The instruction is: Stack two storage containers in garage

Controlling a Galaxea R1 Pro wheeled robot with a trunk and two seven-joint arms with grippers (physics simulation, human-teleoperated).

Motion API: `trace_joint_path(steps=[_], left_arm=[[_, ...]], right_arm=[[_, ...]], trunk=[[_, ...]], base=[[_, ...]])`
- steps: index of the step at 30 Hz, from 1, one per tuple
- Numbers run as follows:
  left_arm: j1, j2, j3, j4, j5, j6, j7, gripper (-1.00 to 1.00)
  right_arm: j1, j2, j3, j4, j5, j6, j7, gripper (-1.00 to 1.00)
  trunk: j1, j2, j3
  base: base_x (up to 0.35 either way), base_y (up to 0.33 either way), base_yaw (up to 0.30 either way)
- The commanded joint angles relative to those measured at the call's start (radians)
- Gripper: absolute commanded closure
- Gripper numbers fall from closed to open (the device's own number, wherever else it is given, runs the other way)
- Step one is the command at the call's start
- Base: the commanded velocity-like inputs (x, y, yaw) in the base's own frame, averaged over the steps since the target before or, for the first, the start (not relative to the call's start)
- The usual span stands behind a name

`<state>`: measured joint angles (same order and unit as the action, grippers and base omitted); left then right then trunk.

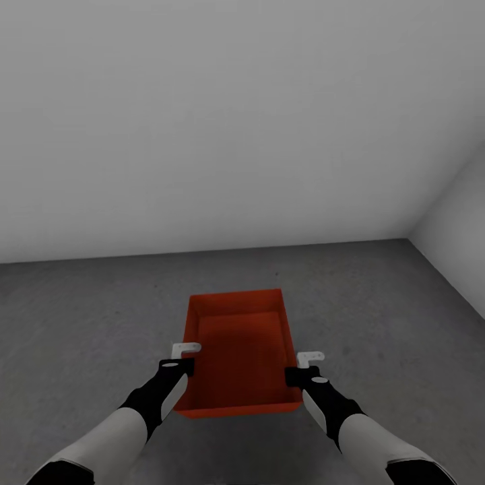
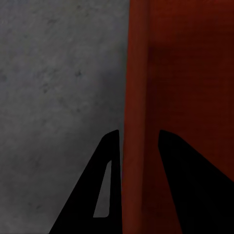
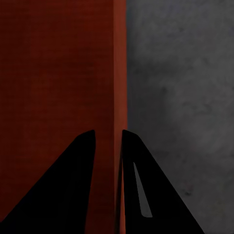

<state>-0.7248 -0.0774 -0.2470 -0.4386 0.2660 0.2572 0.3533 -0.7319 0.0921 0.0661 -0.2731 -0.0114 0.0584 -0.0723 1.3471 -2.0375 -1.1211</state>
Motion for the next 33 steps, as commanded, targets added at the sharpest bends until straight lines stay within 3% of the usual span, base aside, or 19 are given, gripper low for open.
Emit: trace_joint_path(steps=[1,7,33], left_arm=[[-0.001,0.001,0.0,-0.009,0.012,0.001,0.009,1.0],[-0.001,0.001,0.0,-0.009,0.012,0.001,0.009,1.0],[-0.001,0.0,0.002,-0.009,0.013,0.001,0.007,1.0]], right_arm=[[0.0,0.0,-0.006,0.0,-0.016,0.006,-0.006,1.0],[0.0,0.0,-0.006,0.0,-0.016,0.007,-0.006,1.0],[0.0,0.0,-0.005,0.0,-0.016,0.006,-0.004,1.0]], trunk=[[0.004,-0.008,-0.004],[0.027,-0.05,-0.023],[0.027,-0.05,-0.023]], base=[[0.0,0.0,0.0],[0.0,0.0,0.0],[0.0,0.0,0.0]])
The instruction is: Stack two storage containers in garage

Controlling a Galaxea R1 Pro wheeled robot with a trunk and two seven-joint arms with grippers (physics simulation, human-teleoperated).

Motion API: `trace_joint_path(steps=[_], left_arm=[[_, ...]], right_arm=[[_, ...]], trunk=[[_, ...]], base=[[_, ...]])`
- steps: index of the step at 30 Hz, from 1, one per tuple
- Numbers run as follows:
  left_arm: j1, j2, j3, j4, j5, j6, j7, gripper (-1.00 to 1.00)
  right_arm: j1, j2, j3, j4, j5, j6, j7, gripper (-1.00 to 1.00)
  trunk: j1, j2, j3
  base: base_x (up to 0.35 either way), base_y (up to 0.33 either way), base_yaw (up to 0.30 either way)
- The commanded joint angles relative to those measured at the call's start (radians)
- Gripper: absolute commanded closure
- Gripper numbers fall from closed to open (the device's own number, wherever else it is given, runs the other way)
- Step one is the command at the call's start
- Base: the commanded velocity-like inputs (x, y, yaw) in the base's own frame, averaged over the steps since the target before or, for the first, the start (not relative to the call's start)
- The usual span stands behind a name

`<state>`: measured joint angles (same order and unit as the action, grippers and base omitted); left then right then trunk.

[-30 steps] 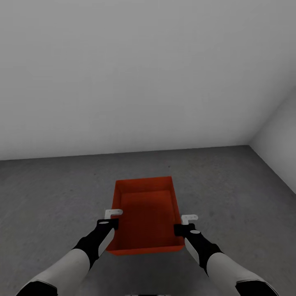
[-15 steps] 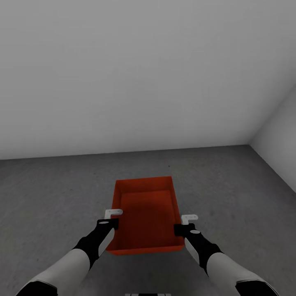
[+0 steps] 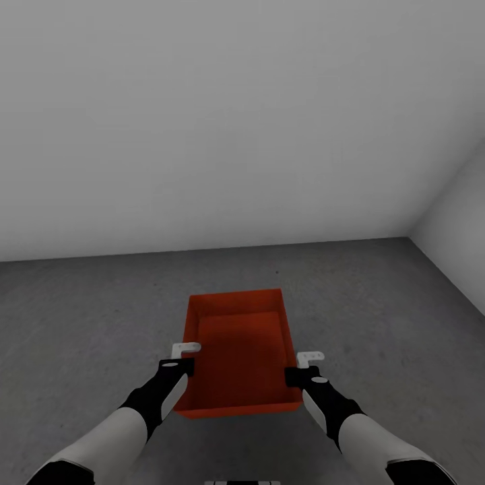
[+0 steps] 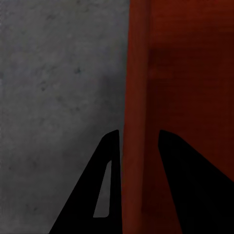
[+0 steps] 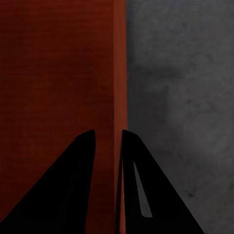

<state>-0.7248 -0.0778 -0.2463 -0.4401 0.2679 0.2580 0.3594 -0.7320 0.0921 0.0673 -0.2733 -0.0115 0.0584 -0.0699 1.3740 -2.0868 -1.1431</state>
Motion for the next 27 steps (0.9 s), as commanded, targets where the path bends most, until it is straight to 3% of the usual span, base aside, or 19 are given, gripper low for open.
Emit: trace_joint_path(steps=[1,3,4,27], left_arm=[[-0.001,0.001,0.001,-0.008,0.01,0.0,0.001,1.0],[-0.001,0.001,0.001,-0.007,0.011,0.001,0.001,1.0],[-0.001,0.001,0.001,-0.006,0.011,0.001,0.002,-1.0],[-0.001,0.001,0.001,-0.007,0.013,0.001,0.006,-1.0]], right_arm=[[0.0,0.0,-0.006,0.0,-0.016,0.006,-0.006,1.0],[0.0,0.0,-0.006,0.0,-0.016,0.006,-0.005,1.0],[0.0,0.0,-0.006,0.0,-0.016,0.006,-0.005,-1.0],[0.0,-0.003,-0.006,0.0,-0.016,0.008,-0.004,-1.0]], trunk=[[0.0,0.0,-0.001],[0.0,0.0,-0.001],[0.0,0.0,-0.001],[0.0,0.0,-0.001]], base=[[0.0,0.0,0.0],[0.0,0.0,0.0],[0.0,0.0,0.0],[0.0,0.0,0.0]])
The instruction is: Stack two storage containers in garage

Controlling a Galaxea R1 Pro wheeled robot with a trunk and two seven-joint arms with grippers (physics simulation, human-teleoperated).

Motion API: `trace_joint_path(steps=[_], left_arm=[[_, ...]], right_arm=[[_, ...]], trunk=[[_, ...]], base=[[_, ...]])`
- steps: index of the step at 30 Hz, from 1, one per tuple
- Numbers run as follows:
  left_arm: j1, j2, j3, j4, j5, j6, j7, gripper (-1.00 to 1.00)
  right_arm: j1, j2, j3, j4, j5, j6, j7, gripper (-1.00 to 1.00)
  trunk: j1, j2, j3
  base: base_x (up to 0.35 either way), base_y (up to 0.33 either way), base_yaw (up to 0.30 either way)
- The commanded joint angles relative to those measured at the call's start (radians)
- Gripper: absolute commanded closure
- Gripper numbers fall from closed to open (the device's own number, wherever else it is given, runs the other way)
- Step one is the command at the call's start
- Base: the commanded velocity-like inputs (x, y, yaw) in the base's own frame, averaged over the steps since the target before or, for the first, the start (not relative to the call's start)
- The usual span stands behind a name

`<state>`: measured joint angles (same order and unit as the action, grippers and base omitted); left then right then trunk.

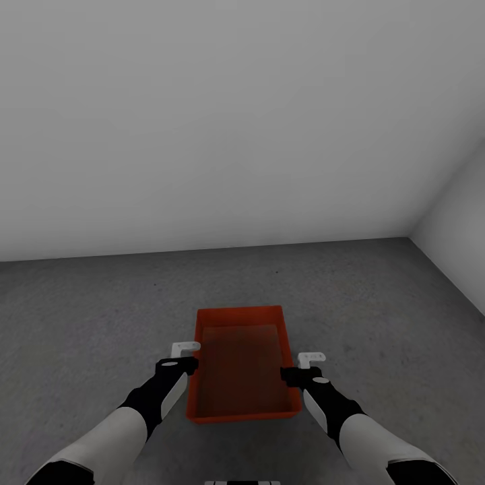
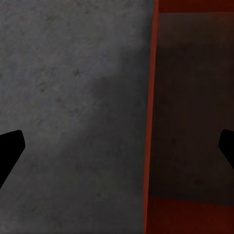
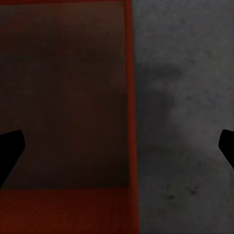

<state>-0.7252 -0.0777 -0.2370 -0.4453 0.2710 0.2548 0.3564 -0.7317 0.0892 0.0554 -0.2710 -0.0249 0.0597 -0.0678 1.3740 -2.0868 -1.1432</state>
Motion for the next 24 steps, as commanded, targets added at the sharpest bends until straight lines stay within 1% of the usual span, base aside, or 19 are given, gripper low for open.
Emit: trace_joint_path(steps=[1,7,24], left_arm=[[0.0,0.001,-0.008,-0.002,0.01,0.004,0.009,-1.0],[0.0,0.001,-0.008,-0.001,0.009,0.004,0.009,-1.0],[0.0,0.001,-0.008,0.0,0.008,0.004,0.007,-1.0]], right_arm=[[0.0,0.0,0.006,-0.002,-0.003,0.006,-0.006,-1.0],[0.0,0.0,0.006,-0.002,-0.003,0.006,-0.006,-1.0],[0.0,0.0,0.007,-0.002,-0.002,0.012,-0.006,-1.0]], trunk=[[0.0,0.0,-0.001],[0.0,0.0,-0.001],[-0.065,0.119,0.053]], base=[[0.0,0.0,0.0],[0.0,0.0,0.0],[0.0,0.0,0.0]])
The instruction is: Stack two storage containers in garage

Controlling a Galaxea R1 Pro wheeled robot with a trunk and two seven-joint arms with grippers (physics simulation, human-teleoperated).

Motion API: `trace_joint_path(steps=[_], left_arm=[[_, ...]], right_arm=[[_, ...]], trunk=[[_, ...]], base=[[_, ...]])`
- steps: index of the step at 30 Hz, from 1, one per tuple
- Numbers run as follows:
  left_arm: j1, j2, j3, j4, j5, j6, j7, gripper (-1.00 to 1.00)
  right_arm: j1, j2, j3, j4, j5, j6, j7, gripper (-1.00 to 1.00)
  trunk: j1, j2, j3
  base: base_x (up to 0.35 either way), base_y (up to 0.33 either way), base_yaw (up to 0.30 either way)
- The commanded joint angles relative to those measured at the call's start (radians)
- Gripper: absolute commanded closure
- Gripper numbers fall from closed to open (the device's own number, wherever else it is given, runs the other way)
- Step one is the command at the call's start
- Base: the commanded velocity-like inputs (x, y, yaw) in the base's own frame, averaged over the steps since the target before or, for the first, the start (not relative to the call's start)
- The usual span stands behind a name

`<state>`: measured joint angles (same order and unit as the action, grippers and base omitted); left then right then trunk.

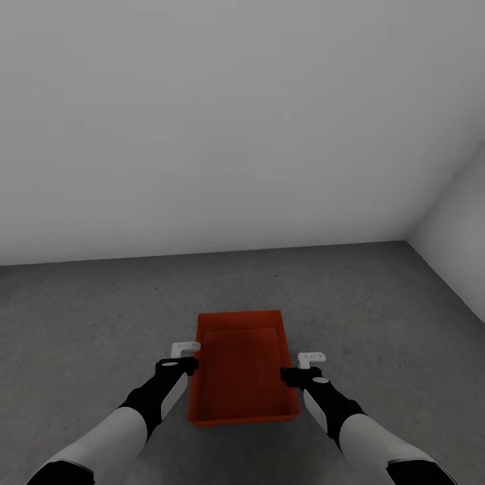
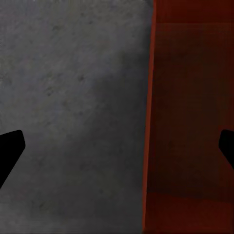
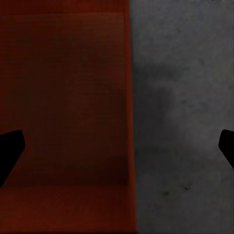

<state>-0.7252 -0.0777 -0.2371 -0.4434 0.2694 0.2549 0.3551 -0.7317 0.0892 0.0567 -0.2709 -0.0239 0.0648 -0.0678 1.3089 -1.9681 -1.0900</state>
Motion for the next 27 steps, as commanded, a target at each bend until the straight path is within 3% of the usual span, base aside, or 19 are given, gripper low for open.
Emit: trace_joint_path(steps=[1,27], left_arm=[[0.0,0.001,-0.008,-0.002,0.01,0.004,0.009,-1.0],[0.0,0.002,-0.007,0.003,0.011,0.003,0.005,-1.0]], right_arm=[[0.0,0.0,0.006,-0.002,-0.002,0.006,-0.006,-1.0],[0.0,0.0,0.005,-0.002,-0.002,0.001,-0.009,-1.0]], trunk=[[-0.004,0.007,0.003],[-0.104,0.189,0.084]], base=[[0.0,0.0,0.0],[0.0,0.0,0.0]])
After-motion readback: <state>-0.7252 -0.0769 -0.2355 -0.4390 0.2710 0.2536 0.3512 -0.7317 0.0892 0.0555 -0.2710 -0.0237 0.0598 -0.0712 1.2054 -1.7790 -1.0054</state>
